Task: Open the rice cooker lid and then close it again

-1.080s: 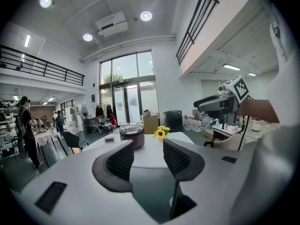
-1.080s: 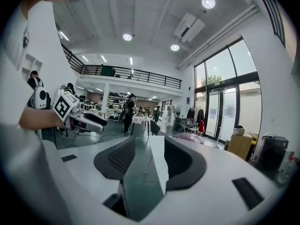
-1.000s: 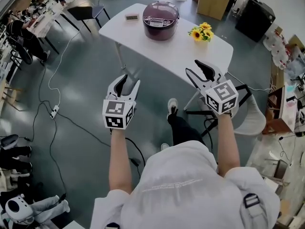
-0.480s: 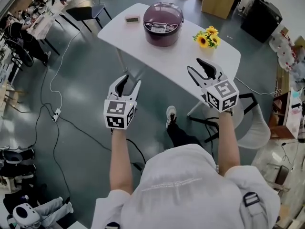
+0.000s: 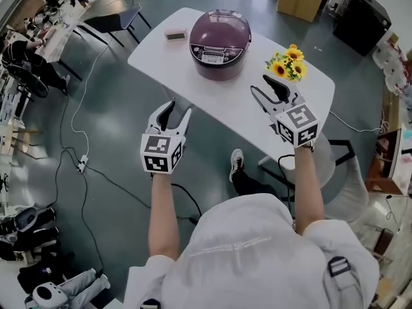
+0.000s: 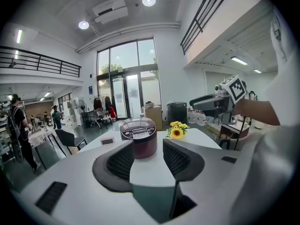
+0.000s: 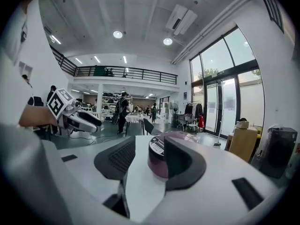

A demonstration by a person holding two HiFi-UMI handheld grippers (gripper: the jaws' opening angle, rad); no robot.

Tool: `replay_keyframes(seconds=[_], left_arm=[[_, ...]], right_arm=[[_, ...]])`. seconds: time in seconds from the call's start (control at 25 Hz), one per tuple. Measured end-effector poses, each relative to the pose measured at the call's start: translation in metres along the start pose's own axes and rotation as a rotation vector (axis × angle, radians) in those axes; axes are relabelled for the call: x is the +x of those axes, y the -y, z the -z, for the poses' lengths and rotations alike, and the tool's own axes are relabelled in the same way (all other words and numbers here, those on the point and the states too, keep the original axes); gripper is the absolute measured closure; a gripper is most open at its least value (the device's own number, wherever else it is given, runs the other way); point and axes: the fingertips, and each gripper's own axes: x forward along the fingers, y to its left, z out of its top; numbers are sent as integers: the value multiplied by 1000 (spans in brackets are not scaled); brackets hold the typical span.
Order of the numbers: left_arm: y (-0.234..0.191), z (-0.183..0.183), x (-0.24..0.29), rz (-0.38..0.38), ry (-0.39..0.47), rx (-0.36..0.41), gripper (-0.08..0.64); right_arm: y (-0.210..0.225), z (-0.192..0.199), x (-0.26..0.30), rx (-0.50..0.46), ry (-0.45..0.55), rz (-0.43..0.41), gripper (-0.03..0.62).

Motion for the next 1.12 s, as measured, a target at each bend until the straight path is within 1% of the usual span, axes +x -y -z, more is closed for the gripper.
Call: replay_keyframes(seconds=[0.24, 0.48, 0.64, 0.84, 1.0, 1.12], left_arm=[[-19, -17, 49, -3, -34, 9, 351], [-32, -29, 86, 10, -76, 31, 351], [-36, -36, 111, 36, -106, 56, 351], [-39, -52, 143, 81, -118, 107, 352], [-38, -56, 167, 128, -140, 162, 374], [-39, -59, 185, 150, -150, 185, 378]], right_arm=[[47, 3, 42, 44, 7, -5, 385], [85, 5, 70, 84, 14, 6, 385], [102, 19, 81, 118, 0, 25, 385], [119, 35, 85, 157, -28, 53, 385], [134, 47, 86, 191, -45, 78, 385], [141, 55, 87, 203, -62, 91, 385]])
